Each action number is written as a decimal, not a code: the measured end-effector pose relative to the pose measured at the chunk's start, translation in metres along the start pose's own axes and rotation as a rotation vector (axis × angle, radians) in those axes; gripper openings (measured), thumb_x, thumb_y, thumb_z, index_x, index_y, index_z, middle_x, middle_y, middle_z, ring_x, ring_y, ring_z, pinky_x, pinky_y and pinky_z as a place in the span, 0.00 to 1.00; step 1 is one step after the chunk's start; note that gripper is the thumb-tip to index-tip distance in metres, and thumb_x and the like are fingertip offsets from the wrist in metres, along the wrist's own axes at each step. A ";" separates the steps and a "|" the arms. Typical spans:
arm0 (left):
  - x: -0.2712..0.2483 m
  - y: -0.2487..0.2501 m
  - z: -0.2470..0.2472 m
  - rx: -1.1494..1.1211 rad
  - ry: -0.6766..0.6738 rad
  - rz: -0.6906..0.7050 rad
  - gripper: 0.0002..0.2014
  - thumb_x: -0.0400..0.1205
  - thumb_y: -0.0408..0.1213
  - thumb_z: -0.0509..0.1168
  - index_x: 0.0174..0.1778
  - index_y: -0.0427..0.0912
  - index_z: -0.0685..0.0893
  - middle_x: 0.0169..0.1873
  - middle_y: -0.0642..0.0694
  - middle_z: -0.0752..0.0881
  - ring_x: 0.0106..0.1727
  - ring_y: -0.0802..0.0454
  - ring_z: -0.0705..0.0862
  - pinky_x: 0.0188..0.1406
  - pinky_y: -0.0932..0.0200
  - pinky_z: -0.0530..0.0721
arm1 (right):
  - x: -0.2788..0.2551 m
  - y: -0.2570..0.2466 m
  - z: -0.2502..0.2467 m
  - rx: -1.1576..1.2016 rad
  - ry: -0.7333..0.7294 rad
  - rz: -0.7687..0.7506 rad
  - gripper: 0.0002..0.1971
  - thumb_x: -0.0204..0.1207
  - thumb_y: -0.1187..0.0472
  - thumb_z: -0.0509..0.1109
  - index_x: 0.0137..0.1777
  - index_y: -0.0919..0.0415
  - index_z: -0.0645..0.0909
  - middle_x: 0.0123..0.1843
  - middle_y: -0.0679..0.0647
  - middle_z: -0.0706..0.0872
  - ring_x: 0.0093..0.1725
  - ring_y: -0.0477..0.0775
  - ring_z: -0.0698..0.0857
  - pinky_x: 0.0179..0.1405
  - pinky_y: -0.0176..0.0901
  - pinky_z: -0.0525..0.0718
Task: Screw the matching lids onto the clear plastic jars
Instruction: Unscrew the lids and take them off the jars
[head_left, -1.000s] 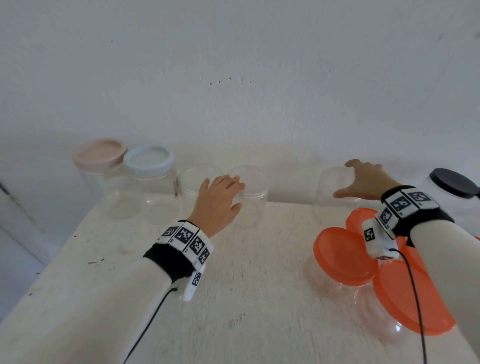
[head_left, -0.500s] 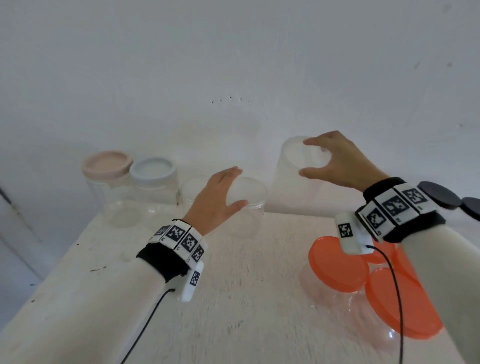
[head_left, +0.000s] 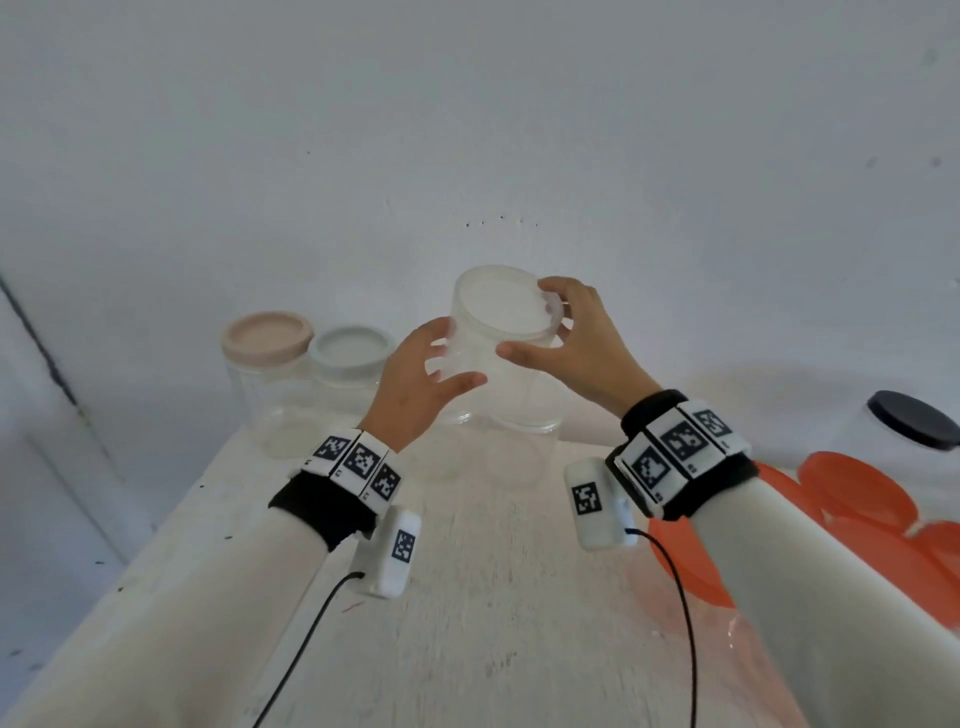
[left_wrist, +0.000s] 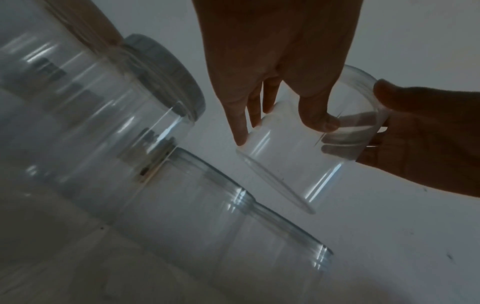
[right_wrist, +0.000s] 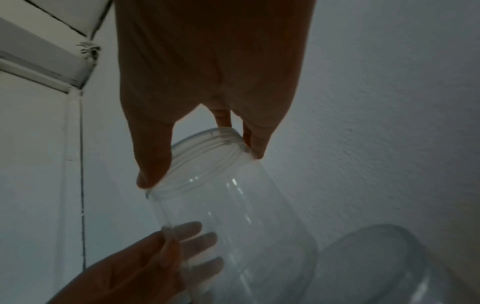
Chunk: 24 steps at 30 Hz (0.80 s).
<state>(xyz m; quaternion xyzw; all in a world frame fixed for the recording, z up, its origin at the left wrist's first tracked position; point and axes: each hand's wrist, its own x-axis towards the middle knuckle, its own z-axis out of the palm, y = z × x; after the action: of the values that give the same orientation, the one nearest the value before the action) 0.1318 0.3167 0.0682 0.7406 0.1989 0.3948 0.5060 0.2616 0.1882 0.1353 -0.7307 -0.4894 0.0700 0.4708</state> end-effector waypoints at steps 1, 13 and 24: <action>0.000 -0.004 0.000 0.011 -0.001 -0.007 0.33 0.71 0.37 0.76 0.71 0.42 0.71 0.68 0.48 0.76 0.64 0.54 0.77 0.47 0.75 0.78 | 0.001 0.003 0.002 0.010 -0.016 0.013 0.42 0.62 0.51 0.82 0.74 0.57 0.66 0.70 0.52 0.67 0.68 0.51 0.72 0.71 0.49 0.75; 0.006 -0.022 0.005 0.104 -0.024 -0.027 0.29 0.77 0.41 0.70 0.73 0.41 0.69 0.61 0.56 0.73 0.61 0.56 0.75 0.39 0.85 0.73 | 0.005 0.032 0.023 0.069 -0.009 0.125 0.37 0.70 0.59 0.78 0.76 0.60 0.63 0.72 0.53 0.72 0.68 0.50 0.75 0.64 0.42 0.77; 0.007 -0.025 0.009 0.111 -0.017 -0.083 0.41 0.76 0.46 0.70 0.81 0.40 0.56 0.77 0.48 0.65 0.75 0.51 0.69 0.71 0.55 0.73 | 0.005 0.040 0.028 0.083 0.004 0.120 0.38 0.72 0.55 0.76 0.78 0.59 0.60 0.75 0.52 0.70 0.71 0.50 0.74 0.67 0.46 0.76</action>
<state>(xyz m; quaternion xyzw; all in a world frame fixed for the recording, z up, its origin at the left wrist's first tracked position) 0.1459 0.3261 0.0468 0.7620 0.2466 0.3556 0.4818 0.2743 0.2063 0.0913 -0.7387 -0.4403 0.1170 0.4967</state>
